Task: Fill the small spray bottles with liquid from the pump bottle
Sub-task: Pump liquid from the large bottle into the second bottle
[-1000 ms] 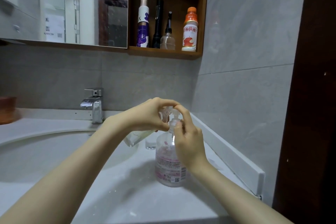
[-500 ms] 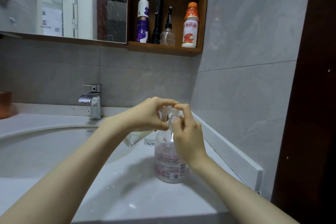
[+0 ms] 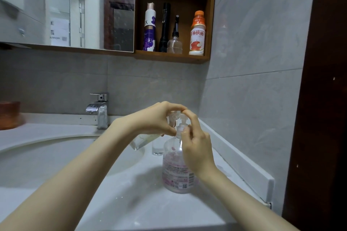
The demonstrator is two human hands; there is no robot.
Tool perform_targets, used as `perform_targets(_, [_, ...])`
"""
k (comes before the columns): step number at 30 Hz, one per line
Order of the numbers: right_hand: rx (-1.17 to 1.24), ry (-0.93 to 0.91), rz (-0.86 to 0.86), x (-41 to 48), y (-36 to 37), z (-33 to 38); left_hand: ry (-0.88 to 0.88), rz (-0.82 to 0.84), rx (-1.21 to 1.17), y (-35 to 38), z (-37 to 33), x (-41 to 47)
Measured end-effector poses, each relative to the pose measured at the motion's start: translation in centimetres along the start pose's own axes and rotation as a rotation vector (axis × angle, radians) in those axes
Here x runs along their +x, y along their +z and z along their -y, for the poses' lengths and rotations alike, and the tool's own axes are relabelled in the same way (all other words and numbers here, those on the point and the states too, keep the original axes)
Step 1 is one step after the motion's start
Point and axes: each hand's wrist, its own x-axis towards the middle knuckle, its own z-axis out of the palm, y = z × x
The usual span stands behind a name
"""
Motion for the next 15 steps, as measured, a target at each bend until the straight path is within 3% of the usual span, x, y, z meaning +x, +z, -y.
perform_targets(15, [0.008,0.027,-0.010,0.28,0.07,0.20,-0.006,-0.043,-0.025,0.48,0.40,-0.21])
